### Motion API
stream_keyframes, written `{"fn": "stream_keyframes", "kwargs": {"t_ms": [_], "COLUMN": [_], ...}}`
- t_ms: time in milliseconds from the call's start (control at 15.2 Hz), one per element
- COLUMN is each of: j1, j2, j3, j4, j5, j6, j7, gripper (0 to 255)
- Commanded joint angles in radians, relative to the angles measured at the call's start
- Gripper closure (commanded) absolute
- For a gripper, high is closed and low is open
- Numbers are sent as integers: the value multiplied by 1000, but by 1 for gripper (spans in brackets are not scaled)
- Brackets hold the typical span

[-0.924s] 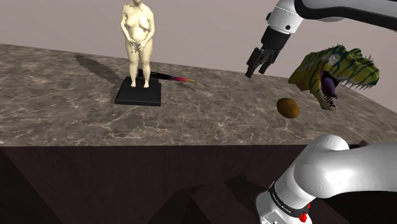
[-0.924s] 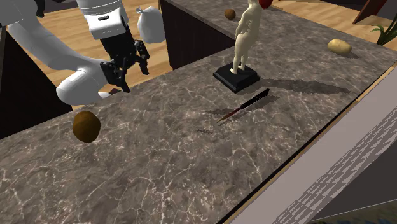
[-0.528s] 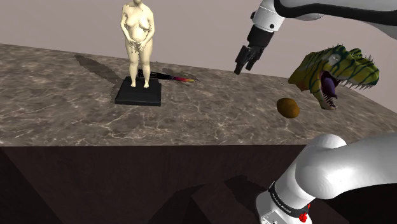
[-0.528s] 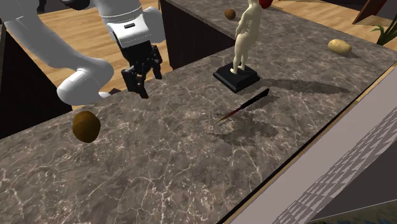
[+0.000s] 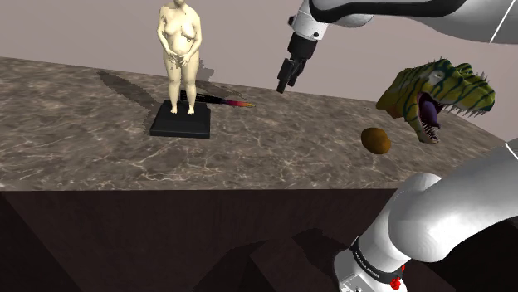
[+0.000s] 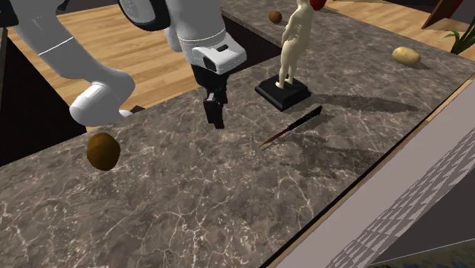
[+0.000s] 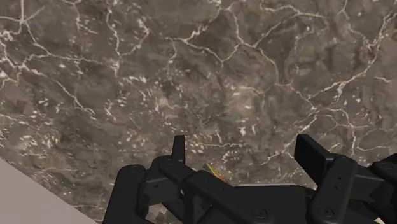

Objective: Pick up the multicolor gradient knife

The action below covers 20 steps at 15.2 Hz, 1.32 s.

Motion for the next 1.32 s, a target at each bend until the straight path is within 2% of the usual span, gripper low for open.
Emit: {"fn": "stream_keyframes", "kwargs": {"t_ms": [0,660,1254], "j1": [18,78,112], "j2": [74,435,769], "j3": [-5,17,84], "j4": [52,392,802], "j5": [15,98,129], "j6": [19,21,-71], "j7": [-54,-286,-444], "gripper": [0,0,0]}}
